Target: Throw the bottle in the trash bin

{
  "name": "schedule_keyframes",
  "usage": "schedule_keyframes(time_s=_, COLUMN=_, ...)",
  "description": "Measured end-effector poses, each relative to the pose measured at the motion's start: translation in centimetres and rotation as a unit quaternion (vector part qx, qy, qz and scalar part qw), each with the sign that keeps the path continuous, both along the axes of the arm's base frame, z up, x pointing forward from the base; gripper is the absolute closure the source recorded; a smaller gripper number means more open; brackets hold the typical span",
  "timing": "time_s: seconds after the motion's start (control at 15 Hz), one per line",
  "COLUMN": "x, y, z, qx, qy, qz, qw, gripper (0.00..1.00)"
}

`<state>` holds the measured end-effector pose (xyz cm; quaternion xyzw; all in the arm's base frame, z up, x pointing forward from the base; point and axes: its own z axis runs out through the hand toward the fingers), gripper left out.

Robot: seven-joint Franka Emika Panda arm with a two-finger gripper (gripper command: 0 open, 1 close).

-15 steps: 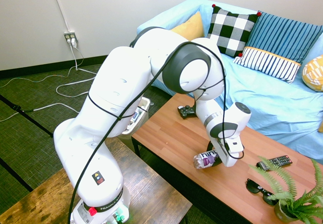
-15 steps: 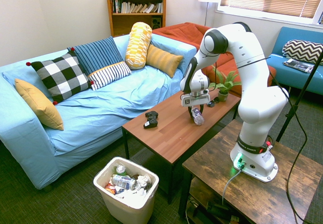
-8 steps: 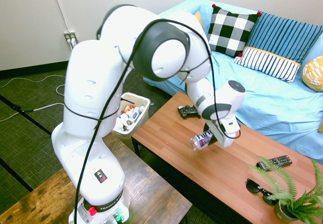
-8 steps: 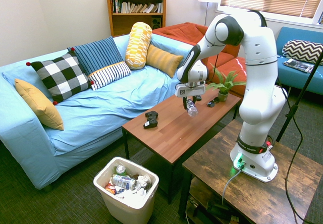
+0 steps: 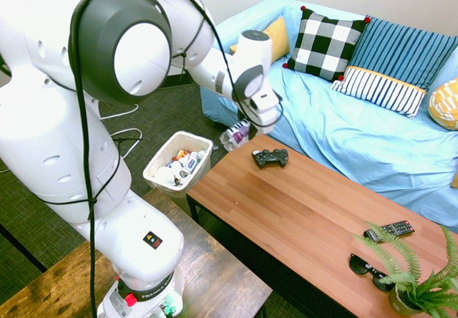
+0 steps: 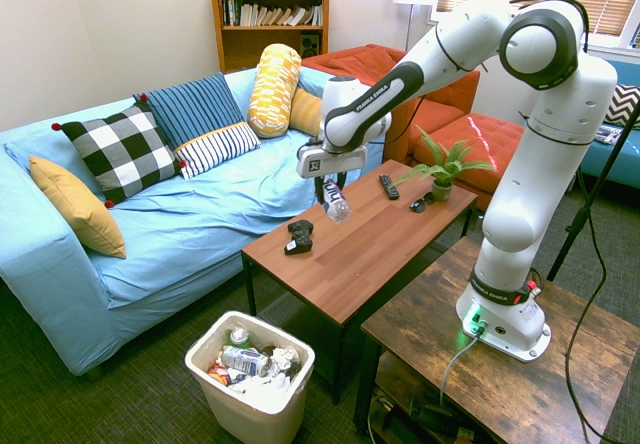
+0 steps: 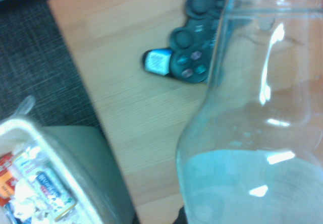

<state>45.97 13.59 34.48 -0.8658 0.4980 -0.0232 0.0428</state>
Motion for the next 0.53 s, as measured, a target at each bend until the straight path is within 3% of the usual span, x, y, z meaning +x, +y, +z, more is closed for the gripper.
schedule_keyframes(time_s=0.27, x=-2.7, y=12.8, z=-0.7, qx=-0.033, qy=-0.011, qz=0.04, qw=0.999, gripper=1.0)
schedule_keyframes(time_s=0.53, x=-4.0, y=22.8, z=-6.4, qx=-0.07, qy=0.003, qz=0.069, qw=0.995, gripper=1.0)
